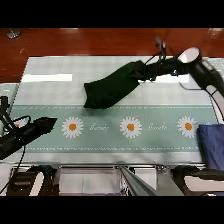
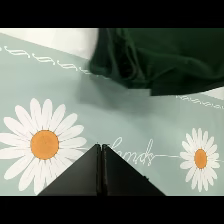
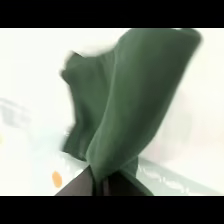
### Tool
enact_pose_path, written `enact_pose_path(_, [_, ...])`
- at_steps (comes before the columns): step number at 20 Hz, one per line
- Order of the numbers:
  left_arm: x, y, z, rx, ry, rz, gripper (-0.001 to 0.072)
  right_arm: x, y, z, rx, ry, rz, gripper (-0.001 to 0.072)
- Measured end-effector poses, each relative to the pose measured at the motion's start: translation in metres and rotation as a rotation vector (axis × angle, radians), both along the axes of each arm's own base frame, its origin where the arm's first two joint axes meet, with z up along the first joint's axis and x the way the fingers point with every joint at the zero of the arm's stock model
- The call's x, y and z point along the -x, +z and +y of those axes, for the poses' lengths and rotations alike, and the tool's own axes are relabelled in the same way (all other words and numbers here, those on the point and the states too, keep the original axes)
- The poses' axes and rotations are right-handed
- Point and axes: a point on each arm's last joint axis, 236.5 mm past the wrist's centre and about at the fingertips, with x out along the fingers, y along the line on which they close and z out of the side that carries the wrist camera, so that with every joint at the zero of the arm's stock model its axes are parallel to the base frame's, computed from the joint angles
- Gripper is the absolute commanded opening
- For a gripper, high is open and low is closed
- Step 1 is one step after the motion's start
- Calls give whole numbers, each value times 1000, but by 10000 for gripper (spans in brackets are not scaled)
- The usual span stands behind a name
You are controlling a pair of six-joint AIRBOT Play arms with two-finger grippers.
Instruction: Fold the shirts.
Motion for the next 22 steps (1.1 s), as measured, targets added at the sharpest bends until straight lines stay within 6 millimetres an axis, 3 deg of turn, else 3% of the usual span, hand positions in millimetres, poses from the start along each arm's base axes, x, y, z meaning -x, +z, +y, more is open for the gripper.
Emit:
enact_pose_path(2, [-1, 1, 0, 0, 2, -4, 27, -7, 41, -12, 49, 16, -66, 23])
enact_pose_path(6, [-1, 1, 0, 6, 3, -5, 27, -10, 106, -68, 171, -40, -151, 23])
enact_pose_path(9, [-1, 5, -5, 37, 0, -9, 27, 5, 140, -131, 246, -145, -156, 23])
enact_pose_path(12, [-5, 10, -7, 57, 9, -28, 27, 32, 154, -207, 336, -291, -104, 22])
enact_pose_path(15, [-12, 17, -5, 69, 30, -64, 27, 76, 154, -287, 456, -464, 6, 22])
enact_pose_path(18, [-18, 23, -1, 73, 52, -99, 27, 135, 151, -351, 559, -655, 115, 23])
enact_pose_path(22, [-26, 31, 4, 76, 79, -143, 27, 243, 118, -404, 688, -903, 344, 23])
